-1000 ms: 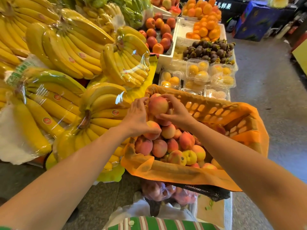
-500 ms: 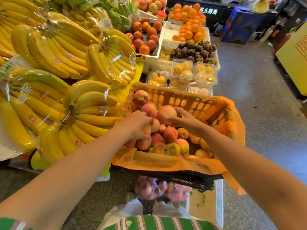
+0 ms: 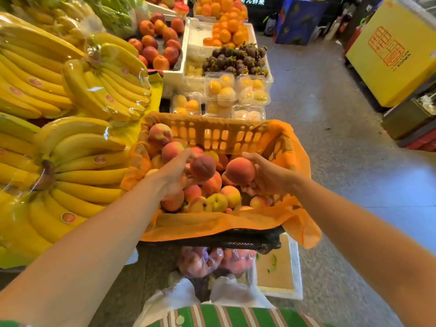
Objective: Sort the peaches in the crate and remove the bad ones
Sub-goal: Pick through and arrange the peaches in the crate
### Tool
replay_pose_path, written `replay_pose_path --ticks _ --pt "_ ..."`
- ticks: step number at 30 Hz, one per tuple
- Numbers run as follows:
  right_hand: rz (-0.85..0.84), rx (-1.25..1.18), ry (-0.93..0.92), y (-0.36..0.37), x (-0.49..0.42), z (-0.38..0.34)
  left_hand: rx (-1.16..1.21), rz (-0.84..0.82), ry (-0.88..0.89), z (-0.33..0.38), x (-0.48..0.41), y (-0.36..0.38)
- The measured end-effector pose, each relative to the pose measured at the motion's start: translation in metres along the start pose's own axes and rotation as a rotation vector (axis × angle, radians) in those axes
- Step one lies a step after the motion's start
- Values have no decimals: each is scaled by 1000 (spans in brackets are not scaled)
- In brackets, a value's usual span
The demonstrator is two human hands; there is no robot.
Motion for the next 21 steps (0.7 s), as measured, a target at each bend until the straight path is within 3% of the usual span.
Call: replay_pose_path --ticks 5,7,10,15,21 --pt "-16 41 -23 -8 15 -7 37 -106 -86 1 2 10" --pt "116 161 -116 -20 19 -17 25 -162 -96 3 4 15" --pt "-21 236 -17 -24 22 -23 -27 -219 -79 7 6 24" --pt "14 592 37 -35 10 -30 -133 -174 -80 11 8 26" --pt "54 1368 -76 -23 -10 -27 -234 -152 -101 9 2 24"
Point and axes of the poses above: each hand's wrist, its own x-axis away from the middle knuckle, its own y-axis out of the palm, z = x × y, the point moved 3 cm from there along -x, towards the middle knuckle, and after that the axes turned 14 degrees about z, right-handed, at the moved point
